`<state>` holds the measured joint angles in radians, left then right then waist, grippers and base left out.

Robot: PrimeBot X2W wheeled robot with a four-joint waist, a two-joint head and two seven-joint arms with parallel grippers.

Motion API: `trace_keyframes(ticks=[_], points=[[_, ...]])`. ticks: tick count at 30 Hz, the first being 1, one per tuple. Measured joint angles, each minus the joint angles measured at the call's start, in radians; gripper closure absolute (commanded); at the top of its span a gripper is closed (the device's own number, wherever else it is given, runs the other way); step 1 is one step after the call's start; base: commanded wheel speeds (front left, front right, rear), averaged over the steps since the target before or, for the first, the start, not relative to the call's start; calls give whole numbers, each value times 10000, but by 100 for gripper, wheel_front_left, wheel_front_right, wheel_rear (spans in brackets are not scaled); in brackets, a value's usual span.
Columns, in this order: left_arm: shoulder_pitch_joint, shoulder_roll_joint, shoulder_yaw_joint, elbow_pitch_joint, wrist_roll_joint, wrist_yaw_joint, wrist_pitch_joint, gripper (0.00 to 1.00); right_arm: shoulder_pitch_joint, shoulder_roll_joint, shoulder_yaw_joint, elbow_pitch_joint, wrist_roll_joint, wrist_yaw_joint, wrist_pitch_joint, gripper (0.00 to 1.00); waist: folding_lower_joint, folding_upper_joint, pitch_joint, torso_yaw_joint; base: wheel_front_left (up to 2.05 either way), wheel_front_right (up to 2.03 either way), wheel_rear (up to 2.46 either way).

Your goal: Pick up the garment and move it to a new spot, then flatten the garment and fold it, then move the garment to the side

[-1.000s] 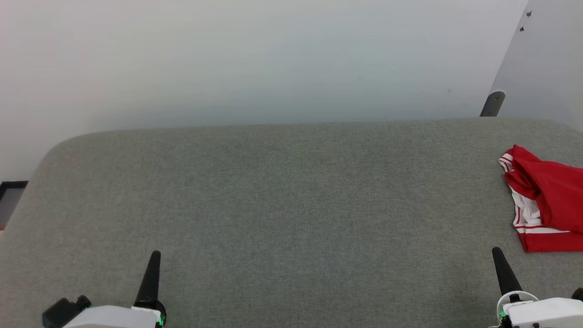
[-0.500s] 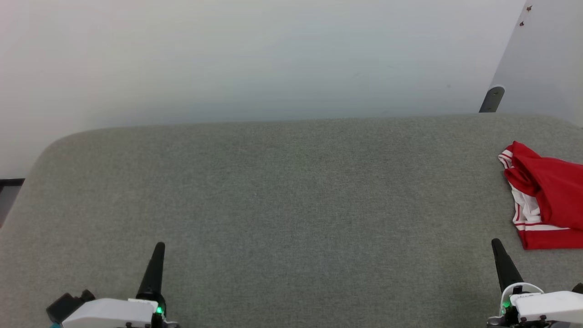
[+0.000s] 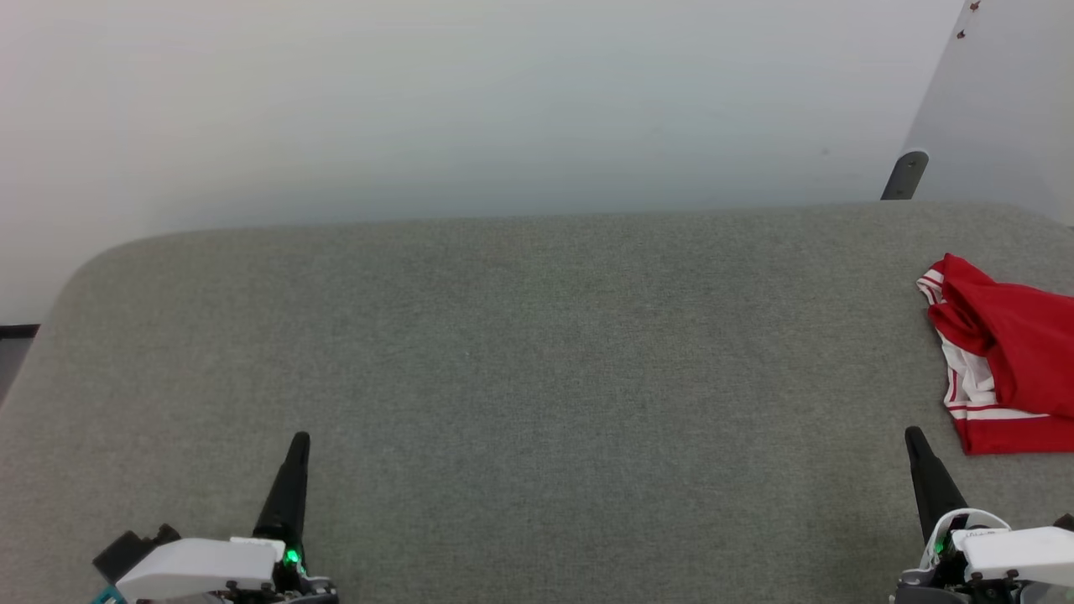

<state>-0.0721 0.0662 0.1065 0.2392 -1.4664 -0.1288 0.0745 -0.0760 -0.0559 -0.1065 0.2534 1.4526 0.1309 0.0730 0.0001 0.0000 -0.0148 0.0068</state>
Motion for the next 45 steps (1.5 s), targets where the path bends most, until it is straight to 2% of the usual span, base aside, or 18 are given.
trace_keyframes(ticks=[23, 45], points=[[-326, -161, 67, 59, -1450, 0, 401, 100, -266, 36, -75, -61, 1570, -2, 418, 100, 0, 0, 179, -68, 0, 0, 0], [-333, -169, 71, 61, -1448, 0, 401, 100, -320, 40, -81, -79, 1580, -2, 420, 100, 0, 1, 180, -68, 0, 0, 0]])
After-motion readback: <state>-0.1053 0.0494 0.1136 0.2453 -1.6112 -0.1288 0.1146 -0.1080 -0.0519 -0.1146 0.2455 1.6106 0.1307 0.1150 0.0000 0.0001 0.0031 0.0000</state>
